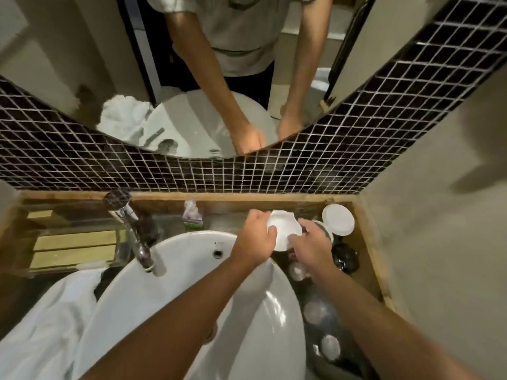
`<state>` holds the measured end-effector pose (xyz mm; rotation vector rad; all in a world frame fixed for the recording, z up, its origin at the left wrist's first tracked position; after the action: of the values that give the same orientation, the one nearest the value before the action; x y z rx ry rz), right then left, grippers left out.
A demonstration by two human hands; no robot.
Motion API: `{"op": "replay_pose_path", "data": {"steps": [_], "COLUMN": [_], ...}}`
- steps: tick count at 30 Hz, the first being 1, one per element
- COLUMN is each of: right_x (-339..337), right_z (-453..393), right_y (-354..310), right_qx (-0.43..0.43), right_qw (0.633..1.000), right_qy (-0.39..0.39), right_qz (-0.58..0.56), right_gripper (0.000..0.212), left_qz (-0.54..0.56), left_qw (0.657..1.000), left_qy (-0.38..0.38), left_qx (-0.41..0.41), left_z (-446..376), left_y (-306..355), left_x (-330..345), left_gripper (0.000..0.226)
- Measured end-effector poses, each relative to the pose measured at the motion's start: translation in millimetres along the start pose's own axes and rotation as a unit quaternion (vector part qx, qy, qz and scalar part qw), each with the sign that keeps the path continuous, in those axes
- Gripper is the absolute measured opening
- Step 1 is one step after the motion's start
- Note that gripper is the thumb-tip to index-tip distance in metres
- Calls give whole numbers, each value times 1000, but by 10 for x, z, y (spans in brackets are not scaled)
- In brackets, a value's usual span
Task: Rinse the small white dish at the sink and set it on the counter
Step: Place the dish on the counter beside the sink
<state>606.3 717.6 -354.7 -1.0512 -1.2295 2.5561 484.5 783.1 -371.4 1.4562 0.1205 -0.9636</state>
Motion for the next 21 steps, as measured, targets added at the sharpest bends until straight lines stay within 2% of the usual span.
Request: {"op": "replay_pose_path", "data": {"steps": [5, 9, 12, 21], "right_x": [43, 106, 137, 255], "right_z": [-270, -394, -468, -582], "right_y": [94, 212, 250, 280], "right_qx": [-12, 27, 38, 56], "right_qw": [999, 998, 998, 996], "right_qy": [-21, -46, -53, -66], "right_qz": [48, 28, 9, 2], "right_gripper": [58, 35, 29, 48], "left_qz": [-27, -40, -39, -61], "left_qw": [999, 998, 998, 996], "left_qy": [-38, -55, -49, -52], "left_qx": [-20, -11, -14, -36], "left_z": [-238, -273, -295, -389], "left_y": [-88, -165, -228, -344], "left_x": [188, 269, 315, 359], "left_gripper": [38, 36, 34, 37]}}
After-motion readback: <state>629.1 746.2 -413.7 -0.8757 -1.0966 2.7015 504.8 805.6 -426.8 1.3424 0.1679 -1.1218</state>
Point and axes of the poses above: each hand's wrist, its own z-axis away from the middle knuckle, its own x-axis out of the palm, y = z × x, the point moved 1 cm from there along -z, towards the middle knuckle, and after that the axes turned 3 degrees about -y, right-handed, at the moved point
